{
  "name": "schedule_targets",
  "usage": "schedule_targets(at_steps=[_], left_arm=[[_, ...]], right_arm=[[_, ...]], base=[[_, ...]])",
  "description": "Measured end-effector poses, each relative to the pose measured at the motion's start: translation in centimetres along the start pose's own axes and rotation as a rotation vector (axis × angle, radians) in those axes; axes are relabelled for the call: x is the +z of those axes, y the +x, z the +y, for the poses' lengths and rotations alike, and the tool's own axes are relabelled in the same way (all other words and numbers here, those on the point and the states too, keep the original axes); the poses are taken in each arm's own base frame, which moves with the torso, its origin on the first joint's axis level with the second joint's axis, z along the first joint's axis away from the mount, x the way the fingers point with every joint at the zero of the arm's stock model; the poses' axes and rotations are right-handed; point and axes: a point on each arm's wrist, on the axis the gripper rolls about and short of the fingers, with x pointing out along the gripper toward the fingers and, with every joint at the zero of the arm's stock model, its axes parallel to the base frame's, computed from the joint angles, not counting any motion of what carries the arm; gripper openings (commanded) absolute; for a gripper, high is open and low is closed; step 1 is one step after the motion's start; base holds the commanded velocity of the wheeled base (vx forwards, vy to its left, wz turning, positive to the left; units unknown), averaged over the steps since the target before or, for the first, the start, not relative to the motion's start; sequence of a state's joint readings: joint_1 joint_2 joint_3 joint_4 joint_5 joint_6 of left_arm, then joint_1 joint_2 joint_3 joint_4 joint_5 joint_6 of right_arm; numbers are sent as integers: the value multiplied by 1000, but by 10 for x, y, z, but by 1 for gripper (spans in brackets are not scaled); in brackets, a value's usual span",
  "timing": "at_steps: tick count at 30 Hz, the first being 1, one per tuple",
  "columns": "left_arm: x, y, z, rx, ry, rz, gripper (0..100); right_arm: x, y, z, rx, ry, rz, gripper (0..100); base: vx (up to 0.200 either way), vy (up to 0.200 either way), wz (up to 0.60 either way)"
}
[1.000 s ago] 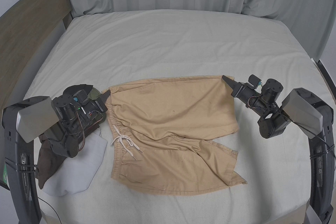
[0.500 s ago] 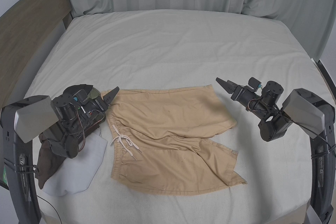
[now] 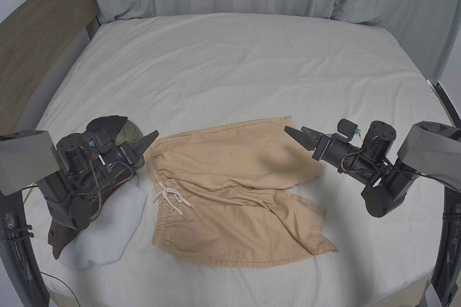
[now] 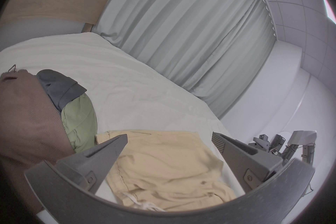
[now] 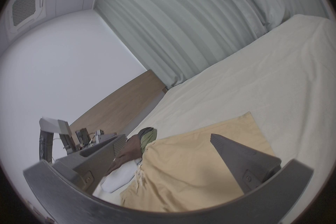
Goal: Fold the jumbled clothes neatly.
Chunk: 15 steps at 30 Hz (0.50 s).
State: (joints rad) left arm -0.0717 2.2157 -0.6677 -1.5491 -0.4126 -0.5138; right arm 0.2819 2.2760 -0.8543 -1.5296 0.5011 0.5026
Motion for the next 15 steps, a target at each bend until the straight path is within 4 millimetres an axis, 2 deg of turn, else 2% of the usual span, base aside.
schedule_targets(at_steps=[4,9,15], left_arm=[[12,-24,-16,-52,16,21,100],[35,-57,-44,-214,75,47,100],[54,-110,-83,-457,167,96,100]], right_arm=[[1,-14,26,22,-37,29,100],[13,-35,55,52,-75,29,100],[26,-60,86,90,-106,17,100]], base=[[0,0,0],[0,0,0],[0,0,0]])
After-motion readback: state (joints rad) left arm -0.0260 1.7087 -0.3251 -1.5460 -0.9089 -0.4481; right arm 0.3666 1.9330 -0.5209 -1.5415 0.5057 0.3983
